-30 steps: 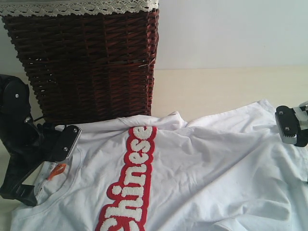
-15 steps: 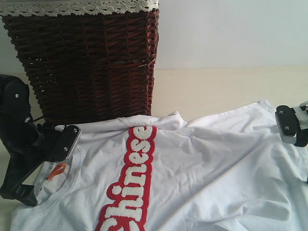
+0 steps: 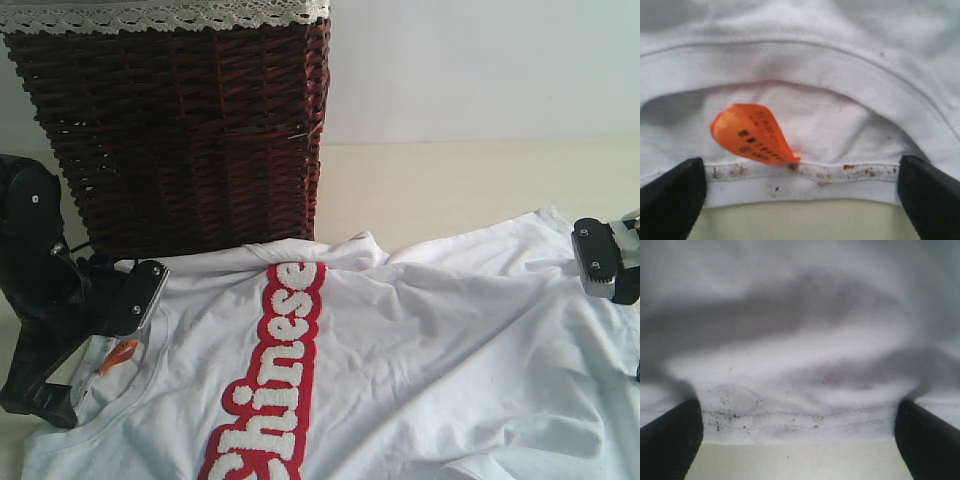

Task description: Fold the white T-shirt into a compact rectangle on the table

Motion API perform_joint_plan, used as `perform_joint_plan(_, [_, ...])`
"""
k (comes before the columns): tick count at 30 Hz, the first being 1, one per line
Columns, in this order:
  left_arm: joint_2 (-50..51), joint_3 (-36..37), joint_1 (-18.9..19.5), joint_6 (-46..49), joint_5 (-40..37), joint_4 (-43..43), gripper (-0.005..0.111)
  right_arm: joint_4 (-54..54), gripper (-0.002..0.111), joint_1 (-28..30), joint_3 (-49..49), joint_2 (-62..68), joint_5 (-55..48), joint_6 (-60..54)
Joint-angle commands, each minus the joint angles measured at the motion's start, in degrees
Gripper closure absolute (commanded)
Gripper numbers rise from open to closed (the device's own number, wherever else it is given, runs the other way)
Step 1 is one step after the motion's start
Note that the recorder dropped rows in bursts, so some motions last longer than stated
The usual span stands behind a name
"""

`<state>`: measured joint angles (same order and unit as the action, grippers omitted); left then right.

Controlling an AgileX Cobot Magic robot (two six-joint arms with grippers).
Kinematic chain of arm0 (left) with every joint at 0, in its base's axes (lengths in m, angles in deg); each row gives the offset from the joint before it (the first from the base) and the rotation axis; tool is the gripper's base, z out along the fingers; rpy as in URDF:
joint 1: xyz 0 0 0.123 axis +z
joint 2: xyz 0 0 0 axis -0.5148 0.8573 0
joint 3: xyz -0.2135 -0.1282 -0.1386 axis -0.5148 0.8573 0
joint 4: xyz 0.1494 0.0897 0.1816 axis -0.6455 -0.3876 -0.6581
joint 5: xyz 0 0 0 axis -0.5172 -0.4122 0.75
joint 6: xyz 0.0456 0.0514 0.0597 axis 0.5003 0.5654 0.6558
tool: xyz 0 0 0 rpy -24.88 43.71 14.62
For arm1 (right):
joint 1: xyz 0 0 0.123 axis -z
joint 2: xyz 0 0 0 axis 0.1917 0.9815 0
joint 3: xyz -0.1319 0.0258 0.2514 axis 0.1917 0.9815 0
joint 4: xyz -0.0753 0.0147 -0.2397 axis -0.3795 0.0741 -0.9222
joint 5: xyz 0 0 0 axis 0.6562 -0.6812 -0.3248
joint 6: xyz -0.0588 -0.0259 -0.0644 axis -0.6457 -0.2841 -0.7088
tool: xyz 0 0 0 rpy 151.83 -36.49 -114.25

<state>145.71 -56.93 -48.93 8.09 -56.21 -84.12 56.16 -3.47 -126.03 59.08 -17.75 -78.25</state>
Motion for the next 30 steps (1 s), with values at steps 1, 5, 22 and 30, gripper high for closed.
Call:
perform_joint_plan(1, [0.5,-0.3,0.3,-0.1,-0.1,-0.1,0.002,1.0,0.003,-0.2,0.2,1.5,1.6,-0.5])
perform_joint_plan(5, [0.5,-0.3,0.3,-0.1,-0.1,-0.1,0.002,1.0,0.008,-0.2,0.2,1.5,2.5,-0.5])
perform_joint_plan(22, [0.5,-0.3,0.3,-0.1,-0.1,-0.1,0.002,1.0,0.108,-0.2,0.2,1.5,-1.3,0.2])
perform_joint_plan(30, [0.5,-0.3,0.3,-0.1,-0.1,-0.1,0.002,1.0,0.108,-0.2,0.2,1.5,-1.3,0.3])
